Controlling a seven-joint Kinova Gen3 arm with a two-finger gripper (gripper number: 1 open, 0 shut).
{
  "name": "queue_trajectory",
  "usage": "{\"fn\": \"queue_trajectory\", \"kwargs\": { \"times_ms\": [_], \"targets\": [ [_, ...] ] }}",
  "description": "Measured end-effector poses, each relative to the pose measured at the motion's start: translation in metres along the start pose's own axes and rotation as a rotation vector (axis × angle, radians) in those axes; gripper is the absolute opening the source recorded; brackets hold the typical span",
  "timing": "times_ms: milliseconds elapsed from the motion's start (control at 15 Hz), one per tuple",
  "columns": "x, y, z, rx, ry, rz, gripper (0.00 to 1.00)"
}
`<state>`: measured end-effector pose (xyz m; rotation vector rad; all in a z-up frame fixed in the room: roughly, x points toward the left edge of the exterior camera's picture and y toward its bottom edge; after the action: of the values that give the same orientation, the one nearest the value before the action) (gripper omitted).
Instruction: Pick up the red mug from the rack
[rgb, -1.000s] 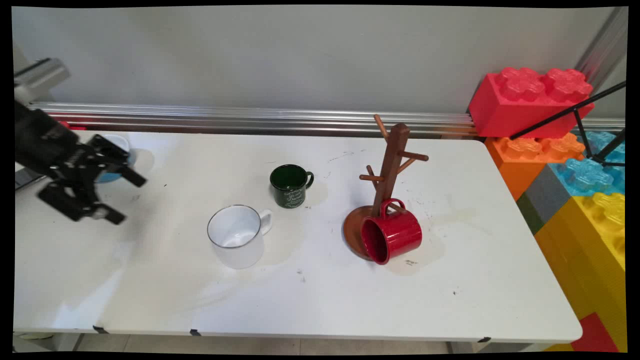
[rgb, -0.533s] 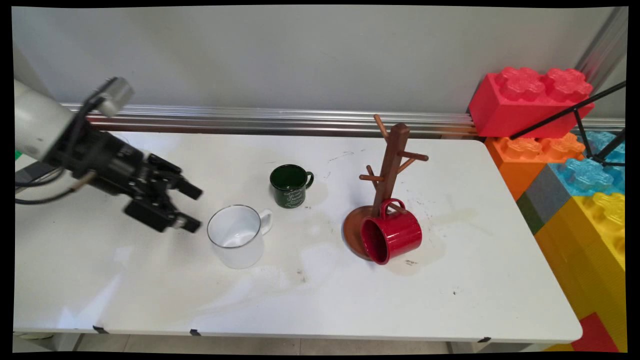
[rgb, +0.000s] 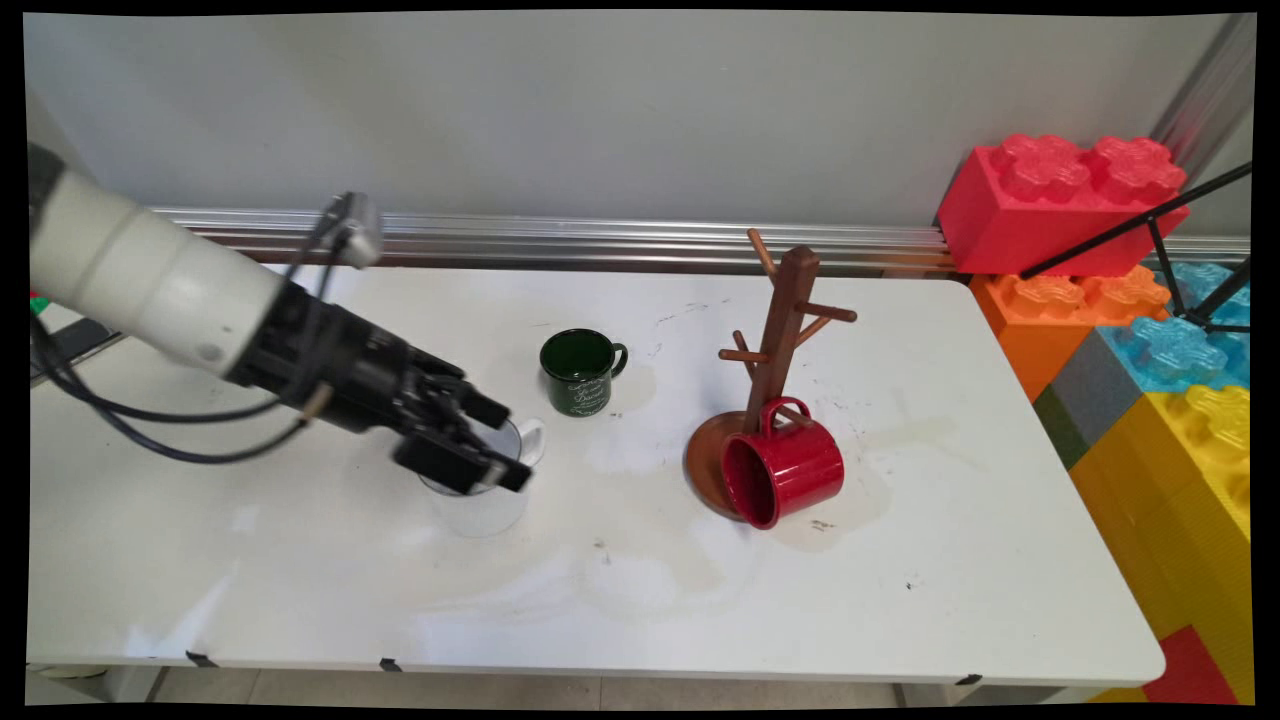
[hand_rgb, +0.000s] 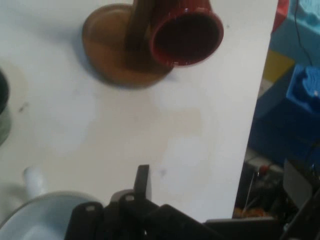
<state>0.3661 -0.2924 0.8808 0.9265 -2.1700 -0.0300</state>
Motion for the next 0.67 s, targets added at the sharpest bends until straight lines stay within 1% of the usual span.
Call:
{"fn": "queue_trajectory", "kwargs": {
  "times_ms": [200,333,467,667],
  "targets": [
    [0.007,0.011,0.028,0.004,0.017,-0.018,1.0],
    [0.011,0.022,0.052,-0.004,0.029,-0.027,1.0],
    [0.017,0.034,0.073,-0.018,0.041,-0.012,1.0],
    [0.021,0.047,0.097,-0.021,0.048,0.007,1.0]
  ]
}}
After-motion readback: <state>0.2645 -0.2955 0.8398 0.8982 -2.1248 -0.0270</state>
